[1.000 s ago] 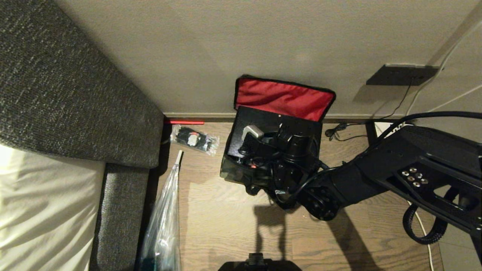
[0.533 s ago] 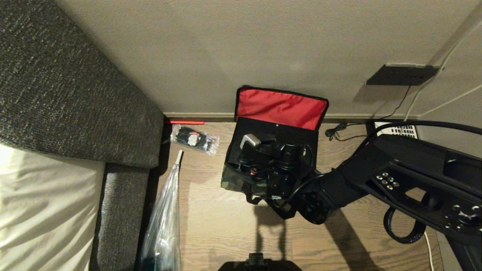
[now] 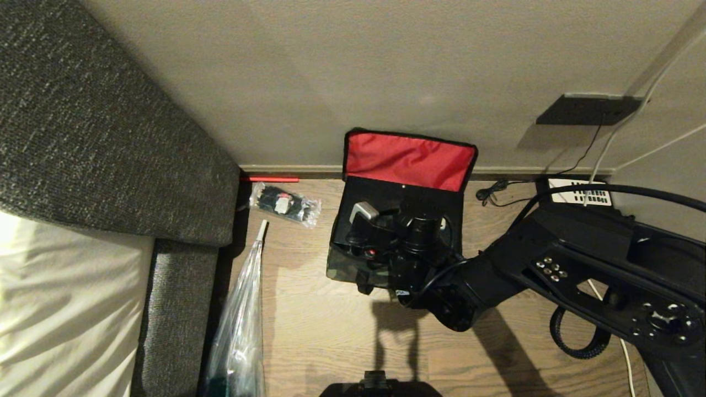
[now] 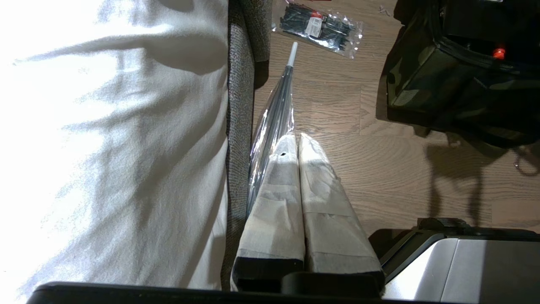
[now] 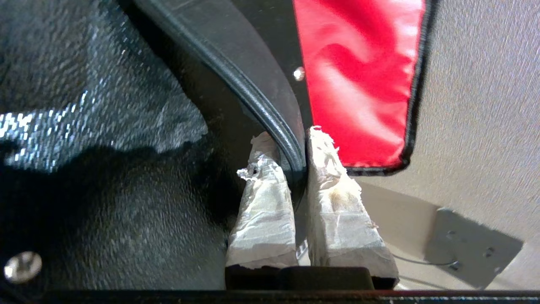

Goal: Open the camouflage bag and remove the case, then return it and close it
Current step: Lift the black box

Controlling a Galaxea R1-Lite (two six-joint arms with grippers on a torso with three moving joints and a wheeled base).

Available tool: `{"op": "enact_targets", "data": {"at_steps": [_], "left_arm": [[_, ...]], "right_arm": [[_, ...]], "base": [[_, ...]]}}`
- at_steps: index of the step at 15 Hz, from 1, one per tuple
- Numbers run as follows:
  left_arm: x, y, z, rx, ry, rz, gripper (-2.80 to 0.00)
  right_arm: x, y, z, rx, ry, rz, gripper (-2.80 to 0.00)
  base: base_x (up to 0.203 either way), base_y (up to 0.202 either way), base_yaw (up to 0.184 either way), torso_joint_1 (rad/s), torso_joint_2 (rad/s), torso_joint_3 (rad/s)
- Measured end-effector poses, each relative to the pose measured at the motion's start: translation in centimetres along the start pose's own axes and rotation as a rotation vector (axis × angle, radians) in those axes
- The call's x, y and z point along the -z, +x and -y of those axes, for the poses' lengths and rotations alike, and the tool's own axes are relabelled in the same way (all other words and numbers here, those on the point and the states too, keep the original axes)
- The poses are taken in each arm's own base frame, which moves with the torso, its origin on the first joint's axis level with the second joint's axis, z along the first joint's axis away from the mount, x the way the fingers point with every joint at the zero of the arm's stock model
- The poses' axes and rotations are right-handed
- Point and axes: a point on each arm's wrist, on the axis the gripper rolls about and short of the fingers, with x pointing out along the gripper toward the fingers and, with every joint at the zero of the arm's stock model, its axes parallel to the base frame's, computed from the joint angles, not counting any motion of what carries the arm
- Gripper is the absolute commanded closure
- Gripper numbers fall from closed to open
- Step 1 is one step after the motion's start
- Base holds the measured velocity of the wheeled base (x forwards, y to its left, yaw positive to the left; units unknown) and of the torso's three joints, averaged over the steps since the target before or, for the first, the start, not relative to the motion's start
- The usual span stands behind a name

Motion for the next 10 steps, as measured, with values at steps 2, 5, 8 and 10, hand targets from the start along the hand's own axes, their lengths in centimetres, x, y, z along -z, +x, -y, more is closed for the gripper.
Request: {"op": "enact_targets", "data": {"at_steps": [2, 5, 8, 10], "left_arm": [[0.0, 0.0, 0.0, 0.0, 0.001, 0.0, 0.0], [0.0, 0.0, 0.0, 0.0, 0.001, 0.0, 0.0], [0.0, 0.0, 0.0, 0.0, 0.0, 0.0, 0.0], [0.0, 0.0, 0.0, 0.0, 0.0, 0.0, 0.0]], "right_arm": [[-0.2, 0.3, 0.1, 0.039, 0.052, 0.006, 0.0], [-0.2, 0.4, -0.3, 0.041, 0.099, 0.01, 0.0], [0.5, 0.0, -1.4, -0.001, 0.105, -0.002, 0.0], [0.8, -0.2, -1.8, -0.016, 0.089, -0.007, 0.0]], "base": [[0.0, 0.0, 0.0, 0.0, 0.0, 0.0], [0.0, 0.0, 0.0, 0.0, 0.0, 0.0], [0.0, 0.0, 0.0, 0.0, 0.0, 0.0], [0.0, 0.0, 0.0, 0.0, 0.0, 0.0]]}}
